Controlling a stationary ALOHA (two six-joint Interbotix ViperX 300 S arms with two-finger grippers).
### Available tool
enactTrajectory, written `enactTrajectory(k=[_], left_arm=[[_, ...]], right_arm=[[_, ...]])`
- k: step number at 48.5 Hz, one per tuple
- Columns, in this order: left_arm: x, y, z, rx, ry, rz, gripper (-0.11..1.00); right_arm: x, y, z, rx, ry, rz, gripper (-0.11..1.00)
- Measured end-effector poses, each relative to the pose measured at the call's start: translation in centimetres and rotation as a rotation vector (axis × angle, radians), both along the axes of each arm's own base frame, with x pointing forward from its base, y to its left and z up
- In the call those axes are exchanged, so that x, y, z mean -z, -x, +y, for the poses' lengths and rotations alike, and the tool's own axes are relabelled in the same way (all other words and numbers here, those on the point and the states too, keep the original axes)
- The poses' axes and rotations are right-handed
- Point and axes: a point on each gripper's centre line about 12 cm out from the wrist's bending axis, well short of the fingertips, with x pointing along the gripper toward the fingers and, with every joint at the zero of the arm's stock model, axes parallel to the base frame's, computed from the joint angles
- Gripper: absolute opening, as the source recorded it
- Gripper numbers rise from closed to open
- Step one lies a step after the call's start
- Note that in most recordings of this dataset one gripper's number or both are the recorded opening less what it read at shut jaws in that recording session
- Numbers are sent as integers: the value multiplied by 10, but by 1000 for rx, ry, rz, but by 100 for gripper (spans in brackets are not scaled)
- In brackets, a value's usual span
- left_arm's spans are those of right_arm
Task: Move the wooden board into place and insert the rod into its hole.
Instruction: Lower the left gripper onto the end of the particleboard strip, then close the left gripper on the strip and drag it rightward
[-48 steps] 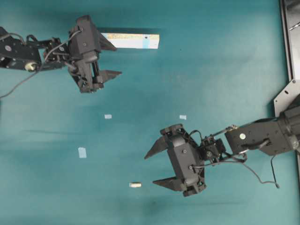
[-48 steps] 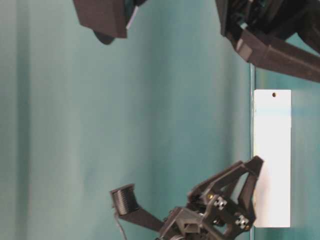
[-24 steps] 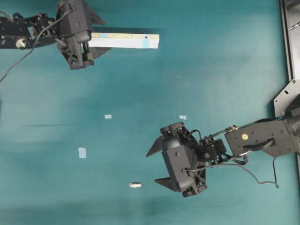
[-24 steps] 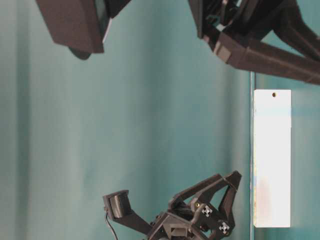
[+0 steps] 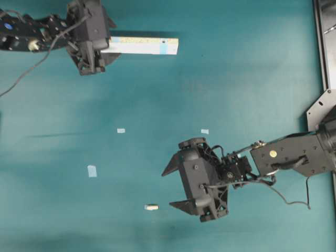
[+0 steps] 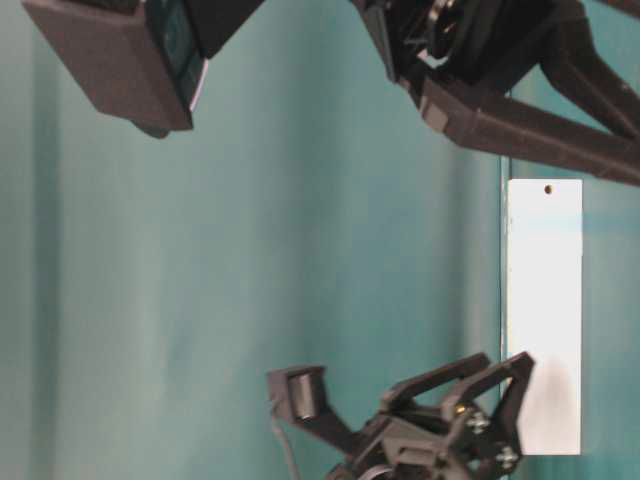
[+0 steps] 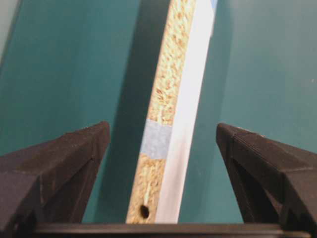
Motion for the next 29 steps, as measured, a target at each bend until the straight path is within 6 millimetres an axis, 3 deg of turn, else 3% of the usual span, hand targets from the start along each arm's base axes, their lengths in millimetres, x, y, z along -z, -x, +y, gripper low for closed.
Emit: enactTrajectory(k=[29], left_arm=[[37, -6, 22, -43, 18, 39, 91]], right_arm=[[-1, 0, 0, 21, -25, 6, 91]])
